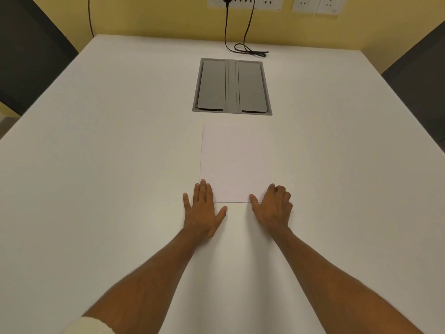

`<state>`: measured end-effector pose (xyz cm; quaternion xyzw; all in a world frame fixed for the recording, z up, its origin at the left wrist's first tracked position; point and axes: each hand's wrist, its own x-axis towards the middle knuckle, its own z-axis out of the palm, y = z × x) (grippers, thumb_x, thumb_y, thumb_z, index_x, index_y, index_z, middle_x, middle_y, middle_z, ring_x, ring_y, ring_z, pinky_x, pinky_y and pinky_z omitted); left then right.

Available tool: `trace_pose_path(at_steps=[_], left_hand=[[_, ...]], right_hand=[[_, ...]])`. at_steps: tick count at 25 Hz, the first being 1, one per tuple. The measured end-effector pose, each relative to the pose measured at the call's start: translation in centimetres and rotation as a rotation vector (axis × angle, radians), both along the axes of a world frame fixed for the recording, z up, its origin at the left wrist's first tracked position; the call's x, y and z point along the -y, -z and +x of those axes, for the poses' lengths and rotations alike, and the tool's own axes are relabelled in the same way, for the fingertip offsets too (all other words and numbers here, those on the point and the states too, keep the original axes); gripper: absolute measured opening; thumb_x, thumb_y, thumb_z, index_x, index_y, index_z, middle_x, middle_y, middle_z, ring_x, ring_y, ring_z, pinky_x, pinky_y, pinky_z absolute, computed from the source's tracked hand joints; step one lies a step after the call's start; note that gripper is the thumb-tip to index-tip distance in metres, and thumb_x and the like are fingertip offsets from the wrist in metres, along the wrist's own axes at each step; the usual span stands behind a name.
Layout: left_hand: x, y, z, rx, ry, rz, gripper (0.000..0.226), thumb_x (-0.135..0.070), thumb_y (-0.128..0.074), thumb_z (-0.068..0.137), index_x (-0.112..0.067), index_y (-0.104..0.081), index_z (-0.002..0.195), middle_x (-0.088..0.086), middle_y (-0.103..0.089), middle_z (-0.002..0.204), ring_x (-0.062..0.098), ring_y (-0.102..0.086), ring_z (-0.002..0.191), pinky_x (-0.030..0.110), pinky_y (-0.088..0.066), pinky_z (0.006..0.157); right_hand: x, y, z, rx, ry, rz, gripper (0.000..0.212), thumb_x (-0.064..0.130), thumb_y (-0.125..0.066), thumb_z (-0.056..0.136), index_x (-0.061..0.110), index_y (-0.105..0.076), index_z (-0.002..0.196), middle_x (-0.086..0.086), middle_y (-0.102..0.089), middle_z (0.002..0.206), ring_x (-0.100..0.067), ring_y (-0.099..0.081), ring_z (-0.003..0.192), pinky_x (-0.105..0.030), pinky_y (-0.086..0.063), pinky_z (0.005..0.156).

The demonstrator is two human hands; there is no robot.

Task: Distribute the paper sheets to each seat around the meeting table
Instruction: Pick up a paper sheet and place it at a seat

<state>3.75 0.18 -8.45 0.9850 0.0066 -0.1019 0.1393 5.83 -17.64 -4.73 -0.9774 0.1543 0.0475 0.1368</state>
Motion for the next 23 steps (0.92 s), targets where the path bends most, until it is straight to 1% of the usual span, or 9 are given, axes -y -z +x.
trace_pose_path(at_steps=[5,9,11,13,16,19,20,21,23], left_hand=[[-0.2,0.2,-0.1,0.01,0.01,0.01,0.082,-0.059,-0.021,0.094,-0.008,0.009,0.15,0.007,0.012,0.161,0.021,0.01,0.149,0.05,0.005,0.117],[-0.2,0.2,-0.2,0.01,0.015,0.017,0.081,-0.059,-0.02,0.094,-0.008,0.01,0.15,0.007,0.013,0.16,0.021,0.011,0.149,0.05,0.005,0.118],[-0.2,0.2,-0.3,0.016,0.013,0.015,0.081,-0.059,-0.02,0.094,-0.008,0.01,0.15,0.007,0.013,0.161,0.021,0.011,0.149,0.049,0.006,0.118],[-0.2,0.2,-0.4,0.019,0.012,0.015,0.081,-0.059,-0.02,0.094,-0.008,0.009,0.15,0.007,0.012,0.161,0.021,0.01,0.149,0.049,0.005,0.118],[-0.2,-0.1,-0.3,0.004,0.004,-0.018,0.082,-0.06,-0.023,0.094,-0.008,0.007,0.15,0.007,0.011,0.161,0.021,0.01,0.149,0.05,0.004,0.118],[-0.6,-0.7,-0.1,-0.035,0.019,-0.052,0.082,-0.059,-0.026,0.094,-0.009,0.006,0.151,0.006,0.013,0.161,0.02,0.011,0.149,0.048,0.004,0.118],[-0.7,-1.1,-0.1,-0.044,0.016,-0.077,0.081,-0.058,-0.026,0.095,-0.009,0.004,0.151,0.006,0.012,0.161,0.02,0.01,0.149,0.047,0.003,0.118],[-0.8,-1.5,0.0,-0.052,-0.003,-0.12,0.077,-0.056,-0.027,0.096,-0.009,0.001,0.151,0.006,0.01,0.161,0.02,0.008,0.149,0.046,0.001,0.119],[-1.1,-2.7,0.2,-0.067,-0.098,-0.26,0.069,-0.049,-0.029,0.098,-0.01,-0.008,0.151,0.006,0.005,0.162,0.02,0.002,0.149,0.042,-0.005,0.121]], right_hand=[[0.3,-0.6,0.1,0.077,0.001,0.046,0.048,0.037,-0.051,0.094,0.009,-0.046,0.133,-0.011,-0.048,0.131,-0.029,-0.042,0.123,-0.039,-0.04,0.095],[0.4,-1.4,0.7,0.174,0.167,0.375,0.037,0.014,-0.057,0.092,0.008,-0.052,0.129,-0.013,-0.061,0.123,-0.029,-0.054,0.117,-0.037,-0.045,0.094],[0.4,-1.7,1.2,0.174,0.271,0.488,0.035,0.011,-0.059,0.091,0.006,-0.056,0.125,-0.014,-0.066,0.119,-0.03,-0.058,0.112,-0.034,-0.047,0.091],[0.5,-1.7,1.5,0.172,0.318,0.534,0.031,0.012,-0.061,0.09,0.004,-0.06,0.12,-0.015,-0.068,0.113,-0.028,-0.058,0.105,-0.028,-0.045,0.084],[0.7,-1.3,1.6,0.199,0.341,0.59,0.026,0.007,-0.061,0.088,0.003,-0.065,0.113,-0.015,-0.07,0.105,-0.019,-0.047,0.09,-0.024,-0.04,0.078],[0.9,-1.5,1.7,0.237,0.403,0.749,0.026,-0.001,-0.064,0.084,0.002,-0.067,0.111,-0.018,-0.07,0.101,-0.03,-0.063,0.095,-0.033,-0.054,0.083],[1.1,-1.6,1.6,0.245,0.444,0.839,0.027,-0.002,-0.065,0.083,0.002,-0.067,0.109,-0.018,-0.07,0.1,-0.032,-0.067,0.089,-0.037,-0.057,0.081],[1.2,-1.9,1.5,0.251,0.487,0.936,0.027,-0.004,-0.067,0.081,0.001,-0.068,0.108,-0.017,-0.069,0.097,-0.029,-0.069,0.08,-0.036,-0.06,0.075],[1.4,-2.4,1.0,0.257,0.547,1.104,0.028,-0.007,-0.069,0.079,0.0,-0.067,0.106,-0.013,-0.065,0.09,-0.02,-0.065,0.067,-0.024,-0.059,0.056]])
